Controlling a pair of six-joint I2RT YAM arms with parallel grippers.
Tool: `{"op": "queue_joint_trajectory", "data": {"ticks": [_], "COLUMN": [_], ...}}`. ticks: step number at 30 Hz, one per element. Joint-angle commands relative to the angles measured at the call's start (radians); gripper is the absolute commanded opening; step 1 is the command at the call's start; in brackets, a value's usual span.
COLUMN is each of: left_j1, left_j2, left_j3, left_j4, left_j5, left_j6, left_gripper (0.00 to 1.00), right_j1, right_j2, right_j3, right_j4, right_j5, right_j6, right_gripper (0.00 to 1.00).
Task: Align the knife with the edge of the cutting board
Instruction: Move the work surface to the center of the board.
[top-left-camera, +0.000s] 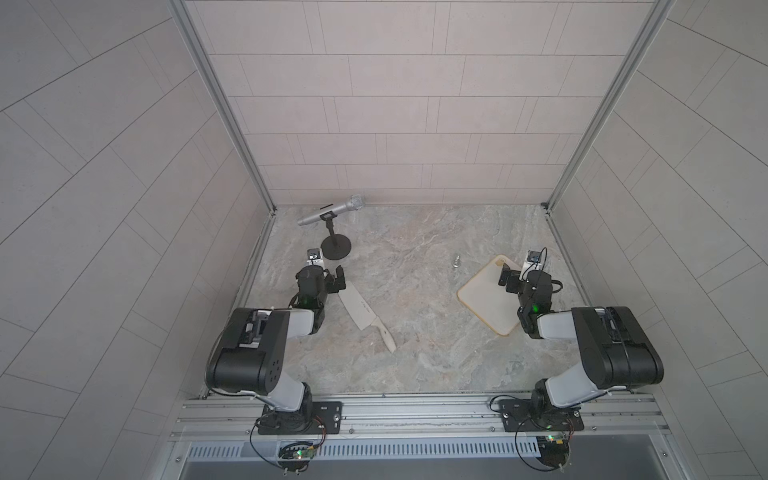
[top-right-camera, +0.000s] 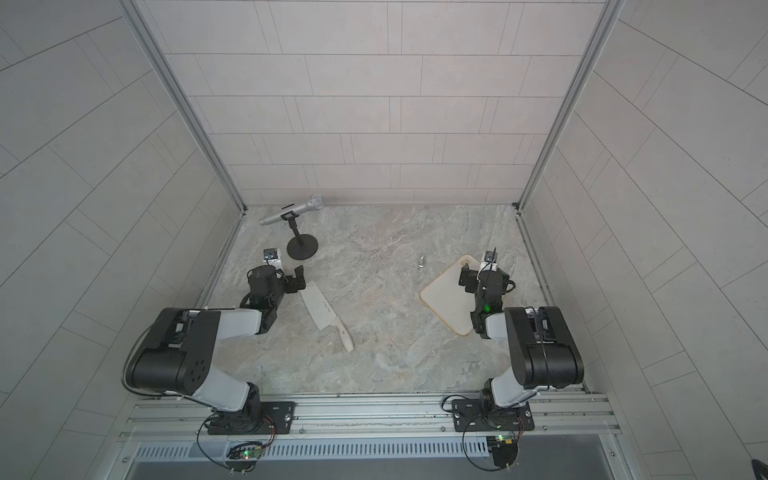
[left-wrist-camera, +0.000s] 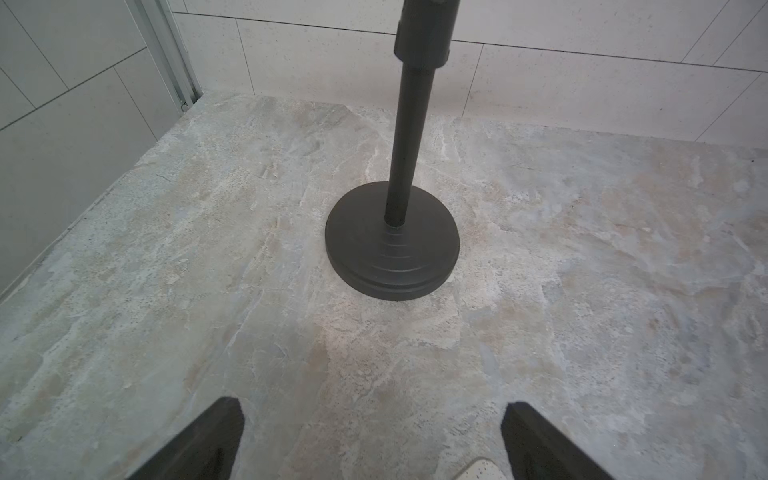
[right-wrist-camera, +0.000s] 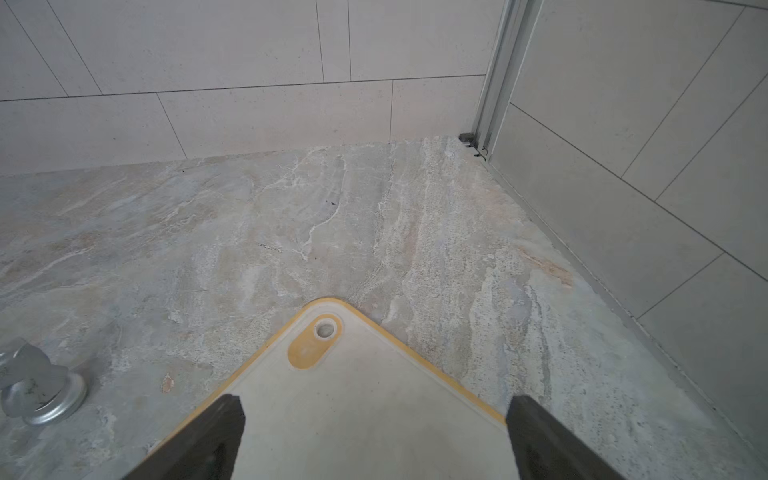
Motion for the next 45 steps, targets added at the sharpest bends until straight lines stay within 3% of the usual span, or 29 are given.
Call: {"op": "queue_joint_trajectory", "data": {"ticks": [1, 32, 36, 40, 45], "left_j1": [0.004, -0.014, -0.037, -0.091, -0.108], "left_j2": [0.001, -0.008, -0.044, -0.093, -0.152], "left_j3": [-0.006, -0.021, -0.014, 0.075, 0.096], "left_j4": [0.031, 0.054, 0.020, -0.191, -0.270], "left_j5": [0.007, -0.027, -0.109, -0.210, -0.249], "left_j6": [0.010, 0.016, 0.015, 0.052, 0.042], "left_gripper": [1.00, 1.00, 1.00, 1.00, 1.00], "right_j1": [0.006, 0.007, 0.020, 0.035, 0.037], "right_j2": [-0.018, -0.018, -0.055, -0.076, -0.217], "right_j3": [0.011, 0.012, 0.021, -0.007, 0.100], "right_j4": [-0.008, -0.008, -0.056, -0.005, -0.306], "right_j5": [-0.002, 0.001, 0.029, 0.048, 0.102], "right_j6": [-0.006, -0.006, -0.013, -0.040, 0.000], "right_gripper": [1.00, 1.00, 1.00, 1.00, 1.00]}}
